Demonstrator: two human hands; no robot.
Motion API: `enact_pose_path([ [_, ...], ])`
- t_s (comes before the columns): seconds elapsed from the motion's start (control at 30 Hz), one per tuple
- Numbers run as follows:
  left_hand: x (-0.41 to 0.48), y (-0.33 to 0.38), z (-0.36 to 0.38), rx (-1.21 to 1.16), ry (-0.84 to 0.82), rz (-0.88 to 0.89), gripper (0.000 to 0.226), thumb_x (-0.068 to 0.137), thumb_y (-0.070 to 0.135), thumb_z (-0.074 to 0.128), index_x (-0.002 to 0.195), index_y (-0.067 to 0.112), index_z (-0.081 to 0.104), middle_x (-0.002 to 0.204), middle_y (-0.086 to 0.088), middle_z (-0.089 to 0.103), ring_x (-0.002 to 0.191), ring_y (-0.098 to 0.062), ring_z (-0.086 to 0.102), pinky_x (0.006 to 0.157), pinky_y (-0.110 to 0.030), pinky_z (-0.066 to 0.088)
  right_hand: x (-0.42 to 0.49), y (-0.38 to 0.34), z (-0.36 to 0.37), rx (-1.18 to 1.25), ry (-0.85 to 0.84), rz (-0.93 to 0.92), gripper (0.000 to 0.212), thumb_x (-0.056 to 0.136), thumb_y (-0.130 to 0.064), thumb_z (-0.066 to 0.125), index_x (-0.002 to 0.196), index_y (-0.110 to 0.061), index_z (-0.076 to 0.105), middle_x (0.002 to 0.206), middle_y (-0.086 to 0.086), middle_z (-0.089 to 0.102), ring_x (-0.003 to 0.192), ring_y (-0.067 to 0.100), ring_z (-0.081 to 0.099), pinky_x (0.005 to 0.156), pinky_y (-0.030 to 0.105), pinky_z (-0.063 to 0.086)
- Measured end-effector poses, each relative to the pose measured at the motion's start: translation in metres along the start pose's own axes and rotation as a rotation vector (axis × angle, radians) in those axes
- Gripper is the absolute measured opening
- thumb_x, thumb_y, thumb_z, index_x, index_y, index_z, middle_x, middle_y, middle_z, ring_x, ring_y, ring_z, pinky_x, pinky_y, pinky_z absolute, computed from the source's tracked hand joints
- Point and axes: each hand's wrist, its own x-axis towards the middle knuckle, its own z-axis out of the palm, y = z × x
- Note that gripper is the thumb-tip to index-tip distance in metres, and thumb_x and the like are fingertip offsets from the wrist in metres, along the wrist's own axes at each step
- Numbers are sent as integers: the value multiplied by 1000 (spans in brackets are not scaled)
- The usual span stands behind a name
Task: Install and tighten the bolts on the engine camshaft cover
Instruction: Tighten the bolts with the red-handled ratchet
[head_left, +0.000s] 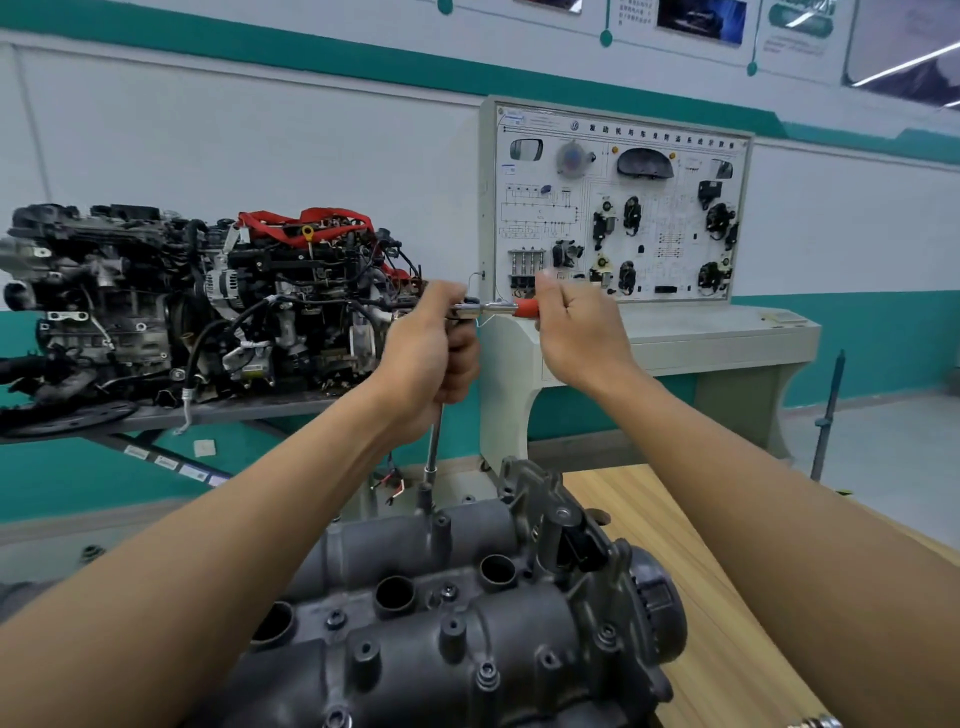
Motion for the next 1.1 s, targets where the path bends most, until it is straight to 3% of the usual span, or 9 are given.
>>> enact_pose_path([
  [0.07, 1, 1, 1, -10, 1, -20, 51, 98, 44, 36, 52, 26, 25, 46, 6, 17, 42, -14, 11, 38, -20, 13, 1, 4, 6, 67, 24, 8, 62, 106, -45, 29, 64, -10, 59, 69, 6, 67, 65, 21, 59, 63, 40, 47],
  [0.2, 3, 2, -6, -87, 29, -37, 49, 96, 44, 37, 52, 25, 23, 47, 6, 16, 41, -13, 11, 37, -18, 14, -18, 4, -4, 120, 158, -96, 58, 101, -46, 41, 51, -16, 44, 44, -5, 45, 43, 11, 38, 48, 37, 34],
  [0.37, 5, 2, -6, -48, 71, -17, 49, 93, 44, 40, 52, 25, 23, 47, 5, 17, 41, -15, 11, 38, -18, 16, -44, -11, -21, 144, 241, -150, 55, 99, -42, 54, 55, -12, 64, 51, 1, 61, 42, 20, 41, 43, 40, 34],
  [0.47, 5, 3, -9, -64, 73, -17, 50, 93, 44, 40, 50, 25, 23, 45, 5, 17, 39, -15, 11, 38, -18, 15, -61, -27, -24, 147, 299, -221, 51, 97, -39, 59, 48, -26, 59, 39, -9, 46, 38, 15, 36, 41, 29, 27],
  [0.53, 4, 4, -9, -71, 80, -19, 51, 93, 44, 40, 49, 25, 22, 44, 5, 17, 39, -15, 11, 38, -17, 14, -68, -31, -25, 145, 308, -246, 48, 96, -39, 59, 54, -18, 65, 39, -7, 41, 39, 14, 35, 43, 27, 25],
  [0.73, 3, 4, -8, -67, 105, -15, 54, 95, 46, 40, 48, 26, 23, 46, 5, 17, 40, -15, 12, 38, -18, 16, -65, -28, -24, 367, 186, -183, 30, 97, -31, 61, 80, -12, 77, 41, -15, 39, 40, 6, 34, 43, 20, 26],
  [0.87, 3, 5, -7, -58, 90, -22, 56, 98, 49, 40, 49, 25, 26, 48, 5, 18, 43, -15, 12, 38, -20, 16, -37, -20, -27, 589, 147, 71, 10, 95, -32, 66, 87, -26, 68, 63, -9, 53, 48, 3, 42, 48, 17, 38],
  [1.0, 6, 5, -8, -55, 114, -19, 58, 98, 47, 41, 46, 26, 27, 47, 6, 19, 43, -16, 13, 38, -21, 15, -25, -9, -18, 677, 93, 95, 17, 96, -33, 65, 85, -20, 69, 58, -8, 55, 49, 5, 45, 45, 17, 39],
  [1.1, 6, 5, -7, -38, 146, -9, 57, 98, 45, 41, 46, 26, 26, 47, 5, 19, 43, -16, 13, 39, -21, 15, -25, -5, -9, 1004, -21, 170, 23, 90, -40, 68, 90, -18, 63, 73, -1, 62, 56, 8, 50, 51, 22, 39],
])
